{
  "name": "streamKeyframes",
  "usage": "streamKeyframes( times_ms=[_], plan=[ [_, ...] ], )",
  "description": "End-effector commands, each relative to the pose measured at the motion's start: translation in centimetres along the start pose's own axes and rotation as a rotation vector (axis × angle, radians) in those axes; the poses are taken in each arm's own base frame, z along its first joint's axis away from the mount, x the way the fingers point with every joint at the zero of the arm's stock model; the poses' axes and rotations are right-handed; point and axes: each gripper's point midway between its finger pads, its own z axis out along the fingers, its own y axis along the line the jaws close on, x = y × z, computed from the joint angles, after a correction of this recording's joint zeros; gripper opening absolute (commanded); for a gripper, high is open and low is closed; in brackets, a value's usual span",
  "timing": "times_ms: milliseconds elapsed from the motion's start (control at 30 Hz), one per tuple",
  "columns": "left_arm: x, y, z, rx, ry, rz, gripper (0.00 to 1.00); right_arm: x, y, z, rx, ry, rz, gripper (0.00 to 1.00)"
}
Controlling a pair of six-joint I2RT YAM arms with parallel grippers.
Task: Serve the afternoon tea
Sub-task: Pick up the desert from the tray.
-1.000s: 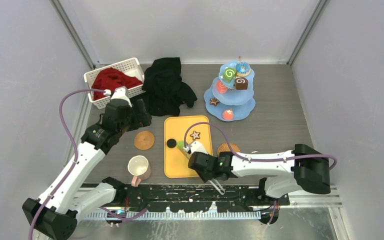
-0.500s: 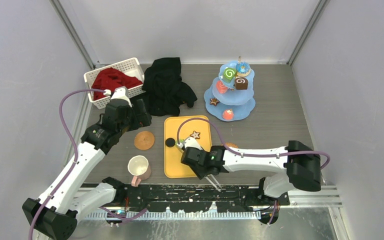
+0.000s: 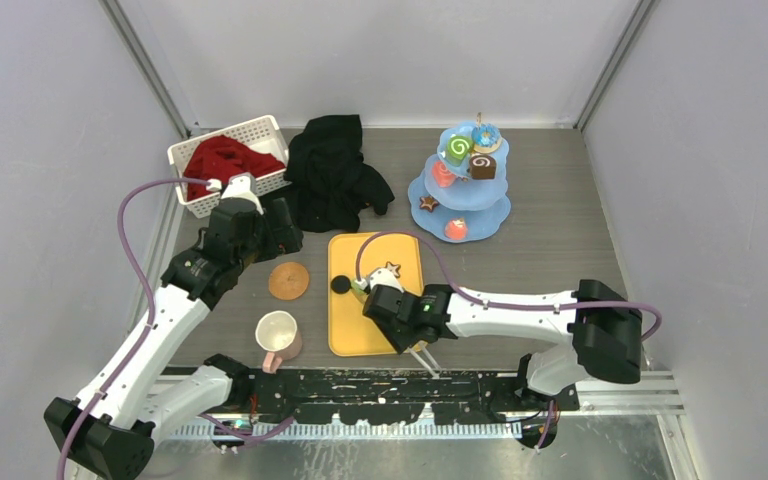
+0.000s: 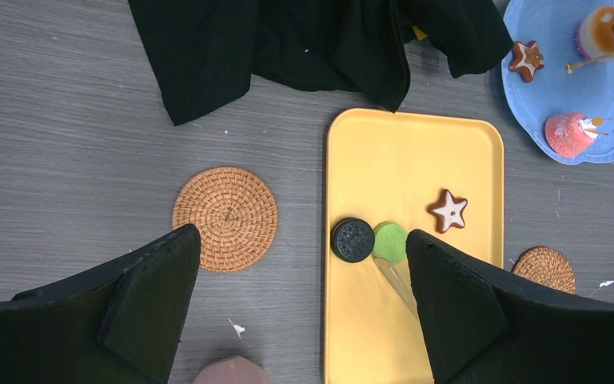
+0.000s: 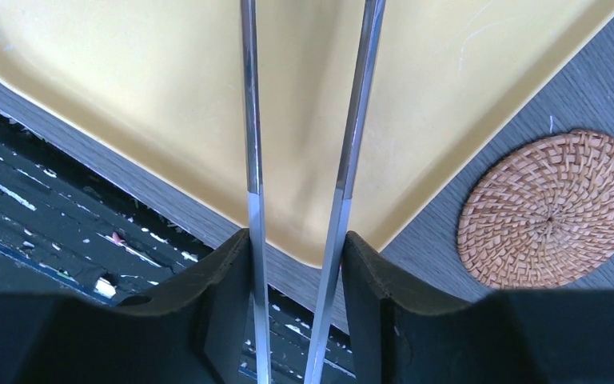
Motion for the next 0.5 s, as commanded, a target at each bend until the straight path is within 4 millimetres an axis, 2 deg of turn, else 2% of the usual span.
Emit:
streamKeyframes(
  times_ms=[0,200,467],
  plan=[
    [-2.19,-0.60,-0.75,0.026,-0.077,-0.005,0.99,-3.21,0.72,-0.96,-0.040,-0.088,0.020,0.49],
    [-2.13,-0.58,-0.76,0.025,-0.076,-0.006,0.99,-3.89,0.71,-0.86,-0.046,-0.098,0.017,0.50],
    [-2.15,-0.65,-0.69,0.026,-0.073,-0.005,0.99,-4.01,-0.06,-1.44,-0.022,-0.109,0.023,0.34]
  ],
)
